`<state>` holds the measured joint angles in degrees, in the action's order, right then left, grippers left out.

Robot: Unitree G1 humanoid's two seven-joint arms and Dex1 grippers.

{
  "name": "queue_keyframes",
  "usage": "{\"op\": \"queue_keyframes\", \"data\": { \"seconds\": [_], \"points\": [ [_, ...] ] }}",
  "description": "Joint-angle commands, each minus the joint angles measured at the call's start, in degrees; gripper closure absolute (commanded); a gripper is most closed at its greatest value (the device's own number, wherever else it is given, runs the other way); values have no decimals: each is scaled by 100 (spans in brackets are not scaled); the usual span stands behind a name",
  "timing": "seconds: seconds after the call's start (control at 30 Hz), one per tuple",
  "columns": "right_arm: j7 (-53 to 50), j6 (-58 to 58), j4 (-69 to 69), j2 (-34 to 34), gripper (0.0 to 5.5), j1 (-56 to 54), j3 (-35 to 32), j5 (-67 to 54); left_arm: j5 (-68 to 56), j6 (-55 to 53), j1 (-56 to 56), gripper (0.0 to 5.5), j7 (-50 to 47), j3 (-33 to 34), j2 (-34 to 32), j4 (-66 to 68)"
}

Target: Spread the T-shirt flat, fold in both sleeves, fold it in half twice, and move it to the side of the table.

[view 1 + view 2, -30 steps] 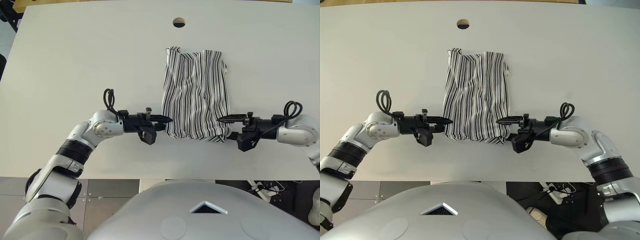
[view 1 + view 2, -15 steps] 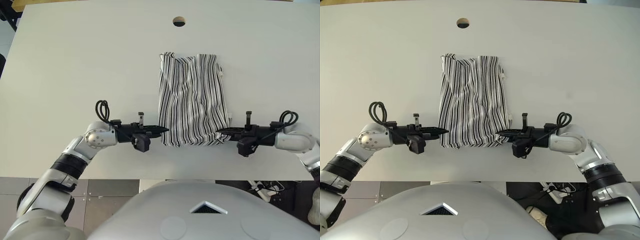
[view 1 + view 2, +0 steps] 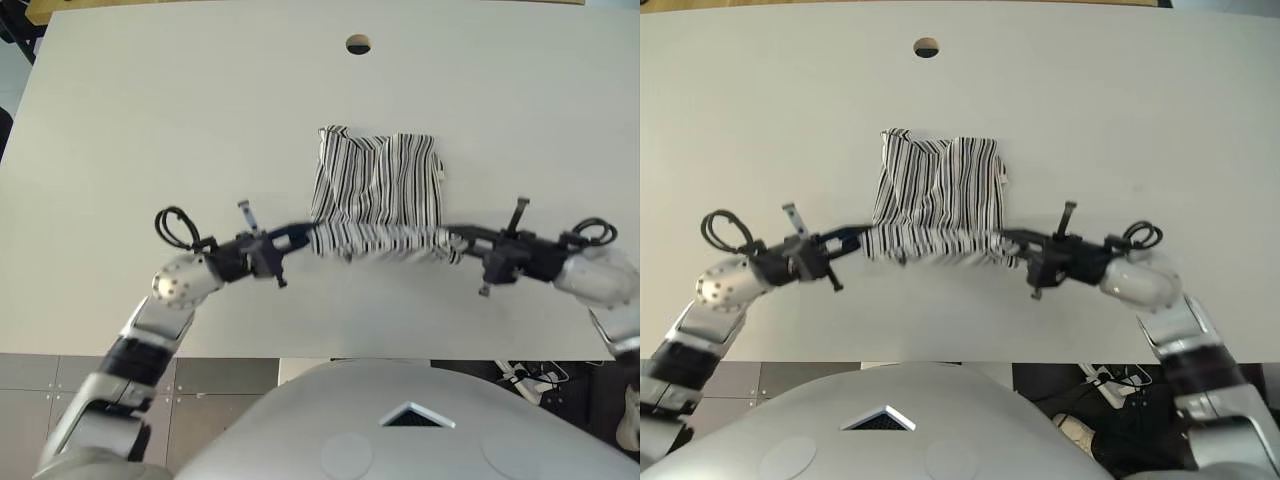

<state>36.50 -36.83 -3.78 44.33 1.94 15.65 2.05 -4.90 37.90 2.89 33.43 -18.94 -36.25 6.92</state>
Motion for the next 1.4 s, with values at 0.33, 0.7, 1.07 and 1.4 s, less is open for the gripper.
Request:
{"op": "queue_keyframes", "data": {
  "seconds": [0.33, 0.7, 1.07, 1.4],
  "points": [
    [-1358, 1281, -2548, -1820, 537, -2169, -203, 791, 1735, -1105, -2541, 540, -1533, 136, 1658, 3379],
    [-1748, 964, -3506, -2176, 412, -2608, -46, 1368, 1188, -827, -2795, 405, -1170, 667, 1923, 3893],
    [-1646, 1246, -3959, -2478, 232, -3067, -668, 651, 419, -1170, -3526, 241, -574, 1207, 2612, 4446],
    [-1271, 2545, -5203, -3019, 209, -3882, -1492, -365, 208, -1833, -4097, 91, -1653, 2074, 2566, 6012]
  ]
}}
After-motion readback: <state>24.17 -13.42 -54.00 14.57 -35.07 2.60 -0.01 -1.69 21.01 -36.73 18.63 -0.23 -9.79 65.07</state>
